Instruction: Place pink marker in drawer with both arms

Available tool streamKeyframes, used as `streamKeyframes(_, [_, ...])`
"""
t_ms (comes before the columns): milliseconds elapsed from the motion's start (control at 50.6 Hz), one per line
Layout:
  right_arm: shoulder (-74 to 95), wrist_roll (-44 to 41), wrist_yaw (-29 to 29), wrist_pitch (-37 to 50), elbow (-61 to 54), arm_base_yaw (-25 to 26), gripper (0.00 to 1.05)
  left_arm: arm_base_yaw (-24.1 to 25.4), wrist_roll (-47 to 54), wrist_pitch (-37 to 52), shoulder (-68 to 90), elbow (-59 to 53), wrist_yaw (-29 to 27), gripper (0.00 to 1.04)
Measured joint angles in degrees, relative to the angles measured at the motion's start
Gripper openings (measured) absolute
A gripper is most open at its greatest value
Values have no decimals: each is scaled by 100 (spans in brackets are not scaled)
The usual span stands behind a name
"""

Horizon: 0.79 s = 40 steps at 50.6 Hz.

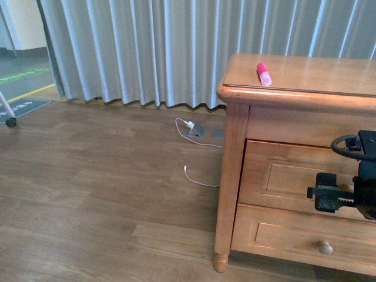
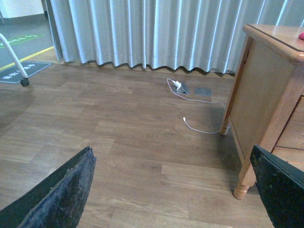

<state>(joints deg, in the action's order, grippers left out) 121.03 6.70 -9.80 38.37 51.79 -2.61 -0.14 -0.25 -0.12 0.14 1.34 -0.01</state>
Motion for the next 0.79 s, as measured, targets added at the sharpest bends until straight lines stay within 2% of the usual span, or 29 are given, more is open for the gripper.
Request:
streamKeyframes(59, [0, -4, 22, 33, 0, 7, 64, 0, 0, 0, 0, 0, 0, 99])
streamKeyframes(138, [0, -42, 20, 63, -9, 9, 47, 0, 0, 0, 0, 0, -2, 99])
streamKeyframes(296, [0, -111, 22, 66, -9, 48, 25, 0, 0, 0, 0, 0, 0, 99])
streamKeyframes(435, [0, -160, 22, 52, -22, 50, 23, 0, 0, 0, 0, 0, 0, 99])
streamKeyframes(553, [-146, -170, 26, -323, -48, 57, 23, 0, 0, 0, 0, 0, 0, 99])
streamKeyframes(791, [-796, -35, 299, -743, -743, 59, 23, 0, 0, 0, 0, 0, 0, 99])
